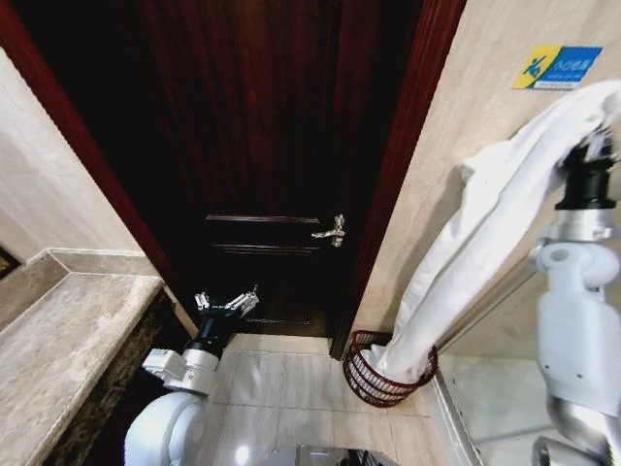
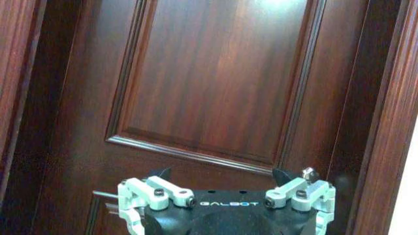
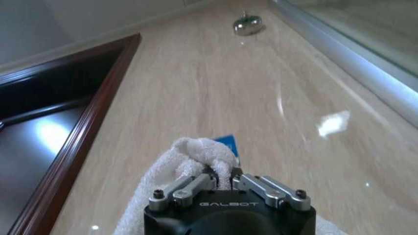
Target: Discard the used towel into the hamper.
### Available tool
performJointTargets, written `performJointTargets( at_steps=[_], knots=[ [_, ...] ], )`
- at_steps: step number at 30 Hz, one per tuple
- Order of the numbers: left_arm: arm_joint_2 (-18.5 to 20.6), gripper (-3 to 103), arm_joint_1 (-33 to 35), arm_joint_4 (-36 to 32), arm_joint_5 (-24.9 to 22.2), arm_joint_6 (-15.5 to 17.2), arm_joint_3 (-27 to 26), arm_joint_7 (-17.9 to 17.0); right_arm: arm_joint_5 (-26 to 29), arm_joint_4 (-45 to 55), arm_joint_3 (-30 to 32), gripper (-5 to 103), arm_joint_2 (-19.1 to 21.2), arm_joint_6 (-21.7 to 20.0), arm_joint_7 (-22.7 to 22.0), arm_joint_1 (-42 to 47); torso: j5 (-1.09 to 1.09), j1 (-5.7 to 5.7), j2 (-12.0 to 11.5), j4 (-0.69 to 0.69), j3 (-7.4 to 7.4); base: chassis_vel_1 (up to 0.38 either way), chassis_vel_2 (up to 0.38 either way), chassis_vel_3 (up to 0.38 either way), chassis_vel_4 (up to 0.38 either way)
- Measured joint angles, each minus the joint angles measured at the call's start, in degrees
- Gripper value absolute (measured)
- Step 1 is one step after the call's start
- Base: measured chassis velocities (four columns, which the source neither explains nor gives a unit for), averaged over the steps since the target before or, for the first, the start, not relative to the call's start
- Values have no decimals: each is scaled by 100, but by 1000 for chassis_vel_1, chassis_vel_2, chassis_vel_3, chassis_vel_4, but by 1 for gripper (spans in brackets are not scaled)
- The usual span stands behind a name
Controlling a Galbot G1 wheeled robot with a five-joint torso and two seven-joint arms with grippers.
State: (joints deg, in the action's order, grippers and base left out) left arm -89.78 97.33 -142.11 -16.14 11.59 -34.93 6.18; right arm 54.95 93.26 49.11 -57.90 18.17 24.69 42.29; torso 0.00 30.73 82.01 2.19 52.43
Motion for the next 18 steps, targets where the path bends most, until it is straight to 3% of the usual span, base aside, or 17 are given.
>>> performJointTargets(
  at_steps=[18],
  knots=[
    [0, 100, 0, 0, 0, 0, 0, 0, -165, 224, 251, 7, -587, 173, 200, 1156, -1, 0, 0, -1, 0, 0, 0, 0, 0]
  ],
)
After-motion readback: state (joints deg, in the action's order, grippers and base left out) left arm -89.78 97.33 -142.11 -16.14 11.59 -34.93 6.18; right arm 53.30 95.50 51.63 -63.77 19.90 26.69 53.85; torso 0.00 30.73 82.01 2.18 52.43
